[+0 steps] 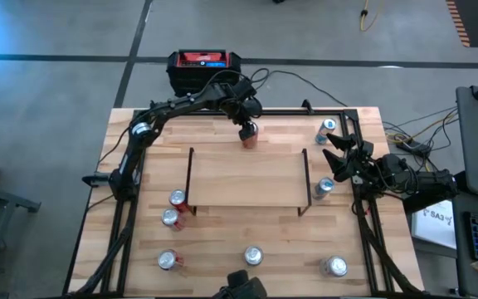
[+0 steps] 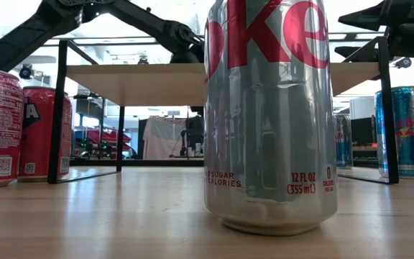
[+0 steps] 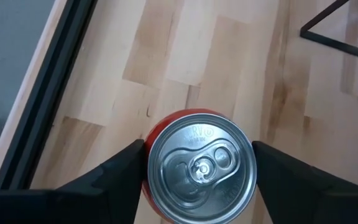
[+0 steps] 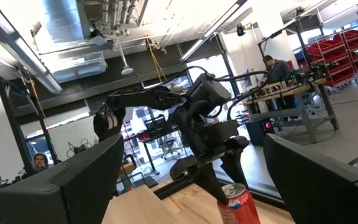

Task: Place canned beverage on shelf
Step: Put the top red soda can on the shelf

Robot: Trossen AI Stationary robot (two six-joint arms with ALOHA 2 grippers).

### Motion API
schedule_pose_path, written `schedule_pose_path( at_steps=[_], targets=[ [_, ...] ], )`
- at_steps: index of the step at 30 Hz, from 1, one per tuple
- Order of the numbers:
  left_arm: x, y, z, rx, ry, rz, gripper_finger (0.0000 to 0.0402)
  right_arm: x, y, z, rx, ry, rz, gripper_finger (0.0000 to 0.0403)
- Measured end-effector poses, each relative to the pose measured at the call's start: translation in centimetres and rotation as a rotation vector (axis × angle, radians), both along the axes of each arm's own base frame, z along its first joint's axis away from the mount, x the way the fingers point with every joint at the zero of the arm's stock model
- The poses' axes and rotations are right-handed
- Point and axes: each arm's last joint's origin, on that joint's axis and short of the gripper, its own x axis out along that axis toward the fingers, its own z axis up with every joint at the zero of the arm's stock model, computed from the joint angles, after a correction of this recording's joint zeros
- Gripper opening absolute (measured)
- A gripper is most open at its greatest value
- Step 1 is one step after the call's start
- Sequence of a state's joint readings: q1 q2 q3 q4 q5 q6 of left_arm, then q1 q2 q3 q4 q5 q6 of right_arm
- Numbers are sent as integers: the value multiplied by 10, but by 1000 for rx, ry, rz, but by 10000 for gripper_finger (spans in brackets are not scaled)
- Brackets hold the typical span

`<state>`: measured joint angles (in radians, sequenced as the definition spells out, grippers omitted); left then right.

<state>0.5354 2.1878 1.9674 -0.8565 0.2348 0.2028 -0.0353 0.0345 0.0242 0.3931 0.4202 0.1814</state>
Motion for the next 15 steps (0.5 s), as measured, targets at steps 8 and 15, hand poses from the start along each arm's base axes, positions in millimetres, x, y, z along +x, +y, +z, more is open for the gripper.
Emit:
schedule_pose_path(
  at_steps=[8,15],
  targets=[
    [-2,-4,23,-10,21,-11,244,0,0,0,0,-1,1,370],
    [-1,-14,40,-15,40,-20,243,0,0,0,0,0,0,370]
  ],
)
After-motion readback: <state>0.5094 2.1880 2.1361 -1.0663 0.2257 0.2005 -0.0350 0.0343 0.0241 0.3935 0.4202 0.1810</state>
